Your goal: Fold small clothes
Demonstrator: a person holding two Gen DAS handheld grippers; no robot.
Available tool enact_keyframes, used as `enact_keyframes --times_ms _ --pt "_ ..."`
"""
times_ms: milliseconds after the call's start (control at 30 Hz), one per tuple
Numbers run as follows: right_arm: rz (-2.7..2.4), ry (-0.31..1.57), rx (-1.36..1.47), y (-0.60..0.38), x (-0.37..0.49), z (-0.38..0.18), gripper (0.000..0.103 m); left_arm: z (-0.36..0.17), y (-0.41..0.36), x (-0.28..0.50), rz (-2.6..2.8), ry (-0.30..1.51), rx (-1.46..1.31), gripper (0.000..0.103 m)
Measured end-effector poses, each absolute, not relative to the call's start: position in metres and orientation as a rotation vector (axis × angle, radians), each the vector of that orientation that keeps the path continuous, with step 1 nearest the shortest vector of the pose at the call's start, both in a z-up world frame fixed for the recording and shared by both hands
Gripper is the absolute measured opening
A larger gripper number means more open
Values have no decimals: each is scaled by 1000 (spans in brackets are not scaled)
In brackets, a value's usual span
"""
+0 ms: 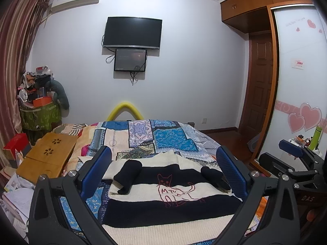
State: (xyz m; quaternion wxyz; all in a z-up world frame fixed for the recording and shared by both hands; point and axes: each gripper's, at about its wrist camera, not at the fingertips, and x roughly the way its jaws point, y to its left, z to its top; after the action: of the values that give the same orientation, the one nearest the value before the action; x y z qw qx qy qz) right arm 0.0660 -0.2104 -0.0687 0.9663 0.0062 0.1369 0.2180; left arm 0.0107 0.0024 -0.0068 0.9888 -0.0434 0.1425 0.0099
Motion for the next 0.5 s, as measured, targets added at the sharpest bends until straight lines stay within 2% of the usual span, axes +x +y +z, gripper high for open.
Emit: enact_keyframes --times_ms 500 --pt "378 298 -14 -217 123 -69 103 -15 31 76 38 343 -113 103"
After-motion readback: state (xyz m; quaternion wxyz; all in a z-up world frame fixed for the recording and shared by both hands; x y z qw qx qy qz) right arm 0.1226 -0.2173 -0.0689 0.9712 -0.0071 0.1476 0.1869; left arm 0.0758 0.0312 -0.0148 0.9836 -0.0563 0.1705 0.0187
